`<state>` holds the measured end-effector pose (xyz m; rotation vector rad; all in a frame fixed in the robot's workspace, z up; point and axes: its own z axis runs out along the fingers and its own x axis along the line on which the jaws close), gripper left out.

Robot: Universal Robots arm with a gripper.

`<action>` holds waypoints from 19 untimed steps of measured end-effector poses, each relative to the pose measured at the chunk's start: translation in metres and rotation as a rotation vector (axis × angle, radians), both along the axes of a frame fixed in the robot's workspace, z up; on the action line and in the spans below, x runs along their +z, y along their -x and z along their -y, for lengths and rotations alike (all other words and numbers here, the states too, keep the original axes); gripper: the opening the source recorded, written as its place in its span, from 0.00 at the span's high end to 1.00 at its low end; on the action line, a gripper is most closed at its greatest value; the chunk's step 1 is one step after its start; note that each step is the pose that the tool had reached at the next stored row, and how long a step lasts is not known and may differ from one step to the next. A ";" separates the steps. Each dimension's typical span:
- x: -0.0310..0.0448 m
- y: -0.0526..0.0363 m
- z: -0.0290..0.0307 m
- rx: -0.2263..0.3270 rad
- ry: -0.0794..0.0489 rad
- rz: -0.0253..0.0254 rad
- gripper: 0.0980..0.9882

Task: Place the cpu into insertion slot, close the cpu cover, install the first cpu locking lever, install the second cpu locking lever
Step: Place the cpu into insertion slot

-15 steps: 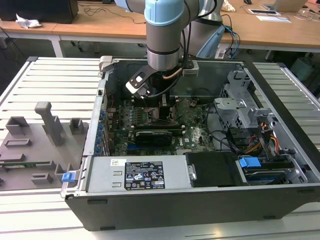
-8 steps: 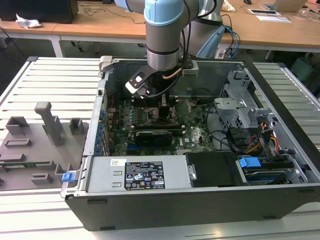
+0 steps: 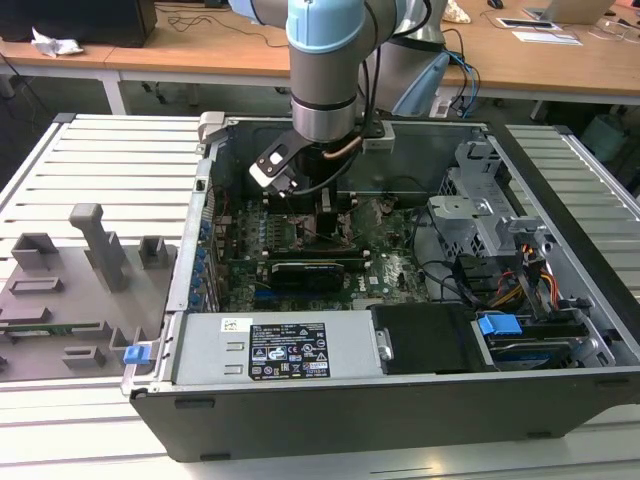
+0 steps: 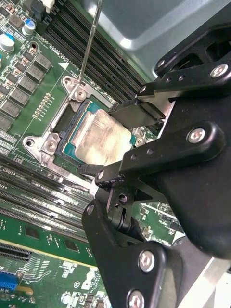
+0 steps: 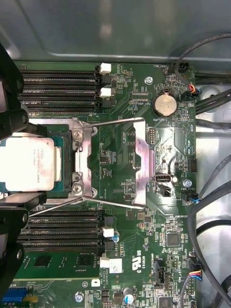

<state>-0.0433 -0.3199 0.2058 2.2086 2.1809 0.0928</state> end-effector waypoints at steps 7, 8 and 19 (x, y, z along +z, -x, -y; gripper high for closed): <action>-0.0046 -0.0003 0.0000 -0.009 0.000 0.0000 0.50; -0.0050 -0.0005 0.0000 -0.009 0.000 0.0000 0.50; -0.0070 -0.0008 -0.0001 -0.010 -0.002 -0.0001 0.42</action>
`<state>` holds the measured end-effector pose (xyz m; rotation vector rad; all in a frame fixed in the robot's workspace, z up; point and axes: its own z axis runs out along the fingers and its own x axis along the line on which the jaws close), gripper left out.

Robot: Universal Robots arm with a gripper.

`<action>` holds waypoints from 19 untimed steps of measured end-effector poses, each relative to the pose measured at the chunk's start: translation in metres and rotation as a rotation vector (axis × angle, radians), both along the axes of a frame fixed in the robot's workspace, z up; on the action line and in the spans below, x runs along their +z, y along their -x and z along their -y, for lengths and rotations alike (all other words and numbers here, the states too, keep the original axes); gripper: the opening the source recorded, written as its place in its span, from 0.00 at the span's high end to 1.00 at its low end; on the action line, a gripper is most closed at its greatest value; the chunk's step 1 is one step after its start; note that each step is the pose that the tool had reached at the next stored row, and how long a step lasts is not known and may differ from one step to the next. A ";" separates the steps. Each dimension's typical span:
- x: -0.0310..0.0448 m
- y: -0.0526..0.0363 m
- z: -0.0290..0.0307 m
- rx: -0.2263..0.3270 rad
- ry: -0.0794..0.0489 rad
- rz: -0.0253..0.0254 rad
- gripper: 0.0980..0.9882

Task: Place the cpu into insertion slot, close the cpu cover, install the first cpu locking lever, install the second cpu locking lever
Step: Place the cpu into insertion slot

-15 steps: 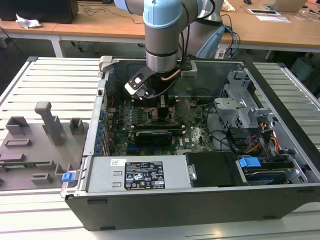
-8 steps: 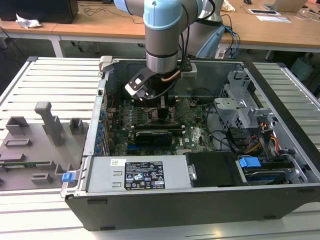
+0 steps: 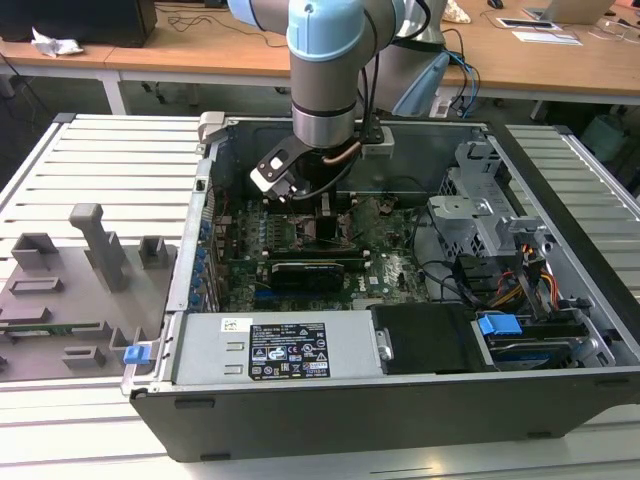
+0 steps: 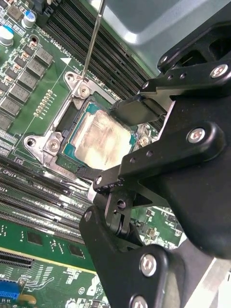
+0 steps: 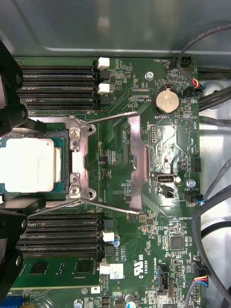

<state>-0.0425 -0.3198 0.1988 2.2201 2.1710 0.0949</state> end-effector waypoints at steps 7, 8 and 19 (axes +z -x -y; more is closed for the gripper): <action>-0.0009 -0.0007 -0.0027 0.000 -0.008 0.0000 0.42; -0.0008 -0.0008 -0.0028 0.000 -0.008 0.0000 0.42; 0.0106 -0.0009 -0.0005 0.000 -0.007 -0.0005 0.51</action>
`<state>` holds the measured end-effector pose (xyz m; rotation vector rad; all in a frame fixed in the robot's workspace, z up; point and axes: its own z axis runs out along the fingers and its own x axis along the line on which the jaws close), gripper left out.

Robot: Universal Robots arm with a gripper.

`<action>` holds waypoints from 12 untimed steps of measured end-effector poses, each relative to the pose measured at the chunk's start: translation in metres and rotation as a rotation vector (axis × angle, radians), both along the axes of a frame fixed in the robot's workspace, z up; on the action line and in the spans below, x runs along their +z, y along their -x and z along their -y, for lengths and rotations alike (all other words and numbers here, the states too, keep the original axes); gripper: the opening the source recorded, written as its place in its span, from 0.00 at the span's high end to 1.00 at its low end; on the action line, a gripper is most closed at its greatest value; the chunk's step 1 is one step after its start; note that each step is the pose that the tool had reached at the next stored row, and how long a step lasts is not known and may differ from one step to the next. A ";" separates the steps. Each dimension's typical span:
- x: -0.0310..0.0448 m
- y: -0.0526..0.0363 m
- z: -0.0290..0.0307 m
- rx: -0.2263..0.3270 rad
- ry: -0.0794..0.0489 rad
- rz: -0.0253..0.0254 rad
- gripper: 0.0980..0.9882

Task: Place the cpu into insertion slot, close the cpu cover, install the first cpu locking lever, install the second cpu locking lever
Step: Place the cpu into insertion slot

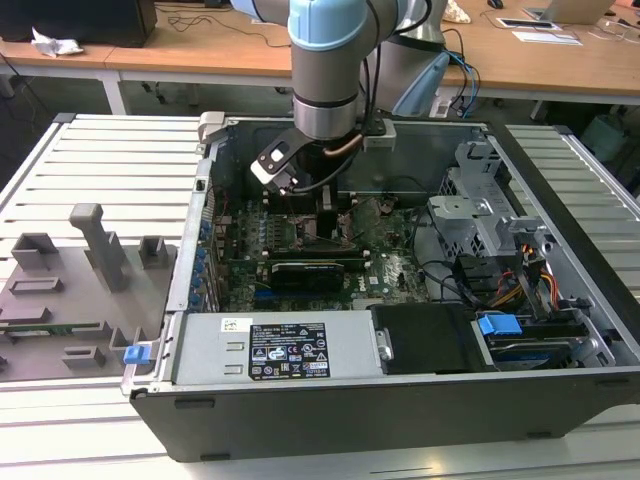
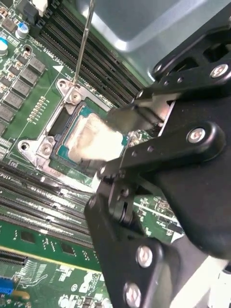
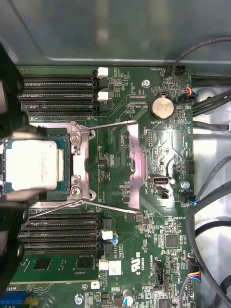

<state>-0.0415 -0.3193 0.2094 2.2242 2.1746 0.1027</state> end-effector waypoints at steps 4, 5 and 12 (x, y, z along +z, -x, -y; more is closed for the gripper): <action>0.0006 -0.0001 0.0033 0.000 0.000 -0.0010 0.78; 0.0007 -0.0002 0.0033 0.000 0.000 -0.0012 0.85; 0.0023 -0.0003 0.0034 0.000 0.000 -0.0019 0.99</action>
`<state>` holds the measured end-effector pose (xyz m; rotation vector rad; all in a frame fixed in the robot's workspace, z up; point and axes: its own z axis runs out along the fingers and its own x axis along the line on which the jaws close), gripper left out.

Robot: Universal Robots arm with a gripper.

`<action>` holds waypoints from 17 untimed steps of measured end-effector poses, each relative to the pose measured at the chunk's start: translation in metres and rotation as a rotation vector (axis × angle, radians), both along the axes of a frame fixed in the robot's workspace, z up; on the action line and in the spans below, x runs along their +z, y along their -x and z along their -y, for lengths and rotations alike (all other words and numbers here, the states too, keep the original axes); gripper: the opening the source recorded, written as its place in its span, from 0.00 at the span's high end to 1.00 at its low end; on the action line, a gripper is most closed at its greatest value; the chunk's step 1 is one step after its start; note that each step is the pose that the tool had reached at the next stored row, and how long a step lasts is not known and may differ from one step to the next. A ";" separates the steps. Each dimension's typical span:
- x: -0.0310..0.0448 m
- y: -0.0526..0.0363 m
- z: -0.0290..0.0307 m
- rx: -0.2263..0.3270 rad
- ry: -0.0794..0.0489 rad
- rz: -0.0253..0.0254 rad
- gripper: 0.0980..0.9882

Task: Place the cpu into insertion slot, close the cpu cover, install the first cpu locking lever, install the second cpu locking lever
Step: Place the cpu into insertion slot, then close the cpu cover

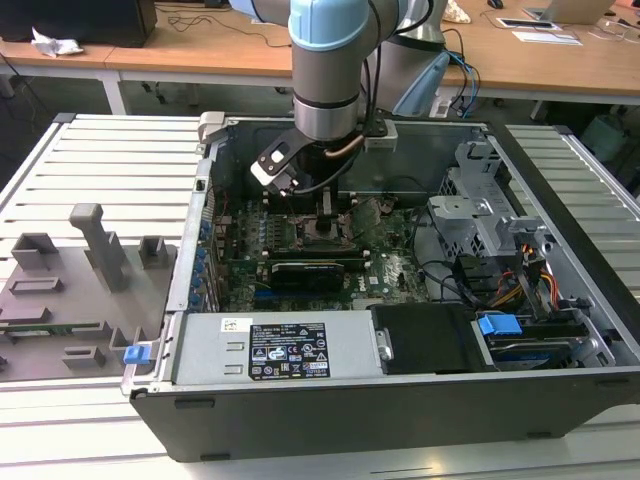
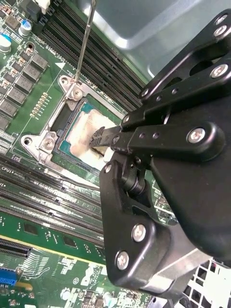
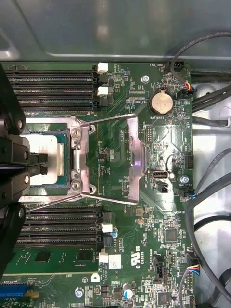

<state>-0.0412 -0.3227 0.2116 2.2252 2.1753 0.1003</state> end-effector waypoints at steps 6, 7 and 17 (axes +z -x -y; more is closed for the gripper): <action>0.0020 0.0000 0.0000 0.000 0.000 0.0000 0.99; 0.0024 0.0000 0.0000 0.000 0.000 0.0001 0.99; 0.0063 0.0000 0.0000 0.000 0.000 0.0002 0.99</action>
